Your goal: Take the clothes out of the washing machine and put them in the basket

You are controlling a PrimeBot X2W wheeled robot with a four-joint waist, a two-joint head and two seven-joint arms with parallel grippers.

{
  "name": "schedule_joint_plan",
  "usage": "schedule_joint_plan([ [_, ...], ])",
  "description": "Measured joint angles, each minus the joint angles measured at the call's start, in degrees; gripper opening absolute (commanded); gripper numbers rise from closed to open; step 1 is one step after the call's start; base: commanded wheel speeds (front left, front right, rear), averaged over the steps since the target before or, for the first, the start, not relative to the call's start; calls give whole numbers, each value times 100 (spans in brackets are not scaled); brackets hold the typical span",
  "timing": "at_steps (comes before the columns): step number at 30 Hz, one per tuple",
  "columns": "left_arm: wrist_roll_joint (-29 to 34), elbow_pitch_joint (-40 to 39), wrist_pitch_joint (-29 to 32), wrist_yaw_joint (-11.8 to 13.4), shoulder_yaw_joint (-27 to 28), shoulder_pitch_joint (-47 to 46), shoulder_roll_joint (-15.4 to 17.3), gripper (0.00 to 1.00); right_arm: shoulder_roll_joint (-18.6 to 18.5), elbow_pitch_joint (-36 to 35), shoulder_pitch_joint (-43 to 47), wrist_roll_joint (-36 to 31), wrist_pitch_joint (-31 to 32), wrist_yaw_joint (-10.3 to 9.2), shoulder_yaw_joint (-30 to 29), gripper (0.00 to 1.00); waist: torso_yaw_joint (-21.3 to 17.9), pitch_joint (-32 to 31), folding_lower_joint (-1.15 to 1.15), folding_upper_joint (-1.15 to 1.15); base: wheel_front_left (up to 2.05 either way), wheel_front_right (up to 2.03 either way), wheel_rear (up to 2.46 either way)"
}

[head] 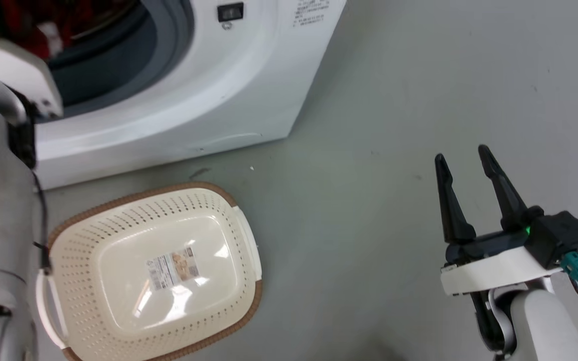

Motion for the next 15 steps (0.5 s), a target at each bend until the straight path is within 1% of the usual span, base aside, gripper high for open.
schedule_joint_plan([
  [2,-97,-40,-159,29,81,262,-99,0,-1,-26,129,-41,55,-1,-92,100,73,-205,0,0,0,0,0],
  [5,-270,-286,-230,35,231,611,-205,0,0,-102,302,-80,156,-1,-197,100,194,-513,0,0,0,0,0],
  [10,-326,-1460,-248,91,461,1458,-444,0,-1,-247,576,-141,331,-1,-325,100,412,-1013,-1,0,0,0,0],
  [15,-299,-2332,-247,97,621,2278,-628,0,0,-401,822,-166,471,-1,-392,100,611,-1498,-1,0,0,0,0],
])
